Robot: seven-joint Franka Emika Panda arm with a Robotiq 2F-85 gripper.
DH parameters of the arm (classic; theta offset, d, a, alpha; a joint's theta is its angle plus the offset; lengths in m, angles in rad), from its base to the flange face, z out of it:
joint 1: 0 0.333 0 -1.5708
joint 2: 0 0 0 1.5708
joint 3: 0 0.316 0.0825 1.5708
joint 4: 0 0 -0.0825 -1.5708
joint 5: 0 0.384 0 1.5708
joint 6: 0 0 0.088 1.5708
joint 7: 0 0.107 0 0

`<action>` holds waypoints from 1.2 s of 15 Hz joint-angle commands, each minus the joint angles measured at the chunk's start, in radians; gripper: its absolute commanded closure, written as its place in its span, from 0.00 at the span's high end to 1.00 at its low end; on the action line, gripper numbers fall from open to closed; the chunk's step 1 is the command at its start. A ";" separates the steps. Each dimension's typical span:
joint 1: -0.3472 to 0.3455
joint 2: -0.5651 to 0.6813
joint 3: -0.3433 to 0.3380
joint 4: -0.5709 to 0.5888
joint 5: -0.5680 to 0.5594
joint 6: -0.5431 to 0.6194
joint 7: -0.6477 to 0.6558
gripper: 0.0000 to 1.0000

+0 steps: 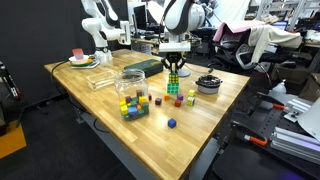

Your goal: Pick up the six face cube and put it on top of the larger six face cube

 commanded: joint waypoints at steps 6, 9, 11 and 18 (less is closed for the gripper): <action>0.005 0.017 -0.009 0.025 0.006 -0.004 -0.004 0.43; 0.005 0.018 -0.010 0.026 0.007 -0.004 -0.004 0.48; 0.005 0.019 -0.010 0.026 0.007 -0.004 -0.004 0.48; 0.012 0.000 -0.011 0.002 0.001 0.004 -0.004 0.86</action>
